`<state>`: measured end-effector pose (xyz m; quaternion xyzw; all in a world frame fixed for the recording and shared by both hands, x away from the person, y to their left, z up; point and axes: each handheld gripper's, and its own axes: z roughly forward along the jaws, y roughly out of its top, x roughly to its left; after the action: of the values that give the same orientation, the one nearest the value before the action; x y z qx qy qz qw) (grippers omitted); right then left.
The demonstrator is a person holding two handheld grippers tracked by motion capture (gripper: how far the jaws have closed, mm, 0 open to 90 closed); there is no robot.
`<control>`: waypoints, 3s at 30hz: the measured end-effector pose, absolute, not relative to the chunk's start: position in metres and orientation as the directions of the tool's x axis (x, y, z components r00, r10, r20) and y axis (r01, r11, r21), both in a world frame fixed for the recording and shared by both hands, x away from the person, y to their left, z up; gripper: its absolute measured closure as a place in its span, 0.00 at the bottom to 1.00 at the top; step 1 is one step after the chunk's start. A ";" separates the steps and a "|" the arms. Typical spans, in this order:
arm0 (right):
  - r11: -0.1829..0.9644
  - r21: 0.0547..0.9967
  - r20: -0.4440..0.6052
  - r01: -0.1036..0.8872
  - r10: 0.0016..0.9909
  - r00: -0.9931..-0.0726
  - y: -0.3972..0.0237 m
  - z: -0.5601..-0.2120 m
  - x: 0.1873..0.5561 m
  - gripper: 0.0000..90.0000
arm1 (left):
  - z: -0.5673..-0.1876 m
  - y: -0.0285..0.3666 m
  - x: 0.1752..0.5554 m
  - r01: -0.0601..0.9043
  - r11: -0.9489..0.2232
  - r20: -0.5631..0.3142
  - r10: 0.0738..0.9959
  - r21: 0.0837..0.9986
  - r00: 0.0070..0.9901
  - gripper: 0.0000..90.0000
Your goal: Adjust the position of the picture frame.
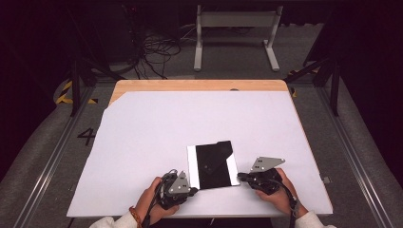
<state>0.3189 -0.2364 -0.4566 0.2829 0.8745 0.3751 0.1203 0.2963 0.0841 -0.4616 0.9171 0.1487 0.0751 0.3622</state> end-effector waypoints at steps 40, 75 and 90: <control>0.590 0.721 -0.009 0.364 0.533 -0.846 -0.207 -0.457 0.314 1.00 | -0.463 0.111 0.326 0.299 -0.651 0.042 0.453 0.698 0.890 1.00; 0.500 0.782 -0.127 0.371 0.712 -0.691 -0.227 -0.442 0.398 1.00 | -0.464 0.112 0.336 0.292 -0.652 0.063 0.463 0.700 0.884 1.00; 0.473 0.780 -0.120 0.410 0.756 -0.644 -0.230 -0.449 0.419 1.00 | -0.463 0.112 0.356 0.310 -0.643 0.077 0.500 0.700 0.863 1.00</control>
<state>0.4193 -0.2300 -0.4491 0.3526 0.8263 0.3729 0.2319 0.3561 0.1120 -0.4631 0.8966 0.2260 0.1329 0.3568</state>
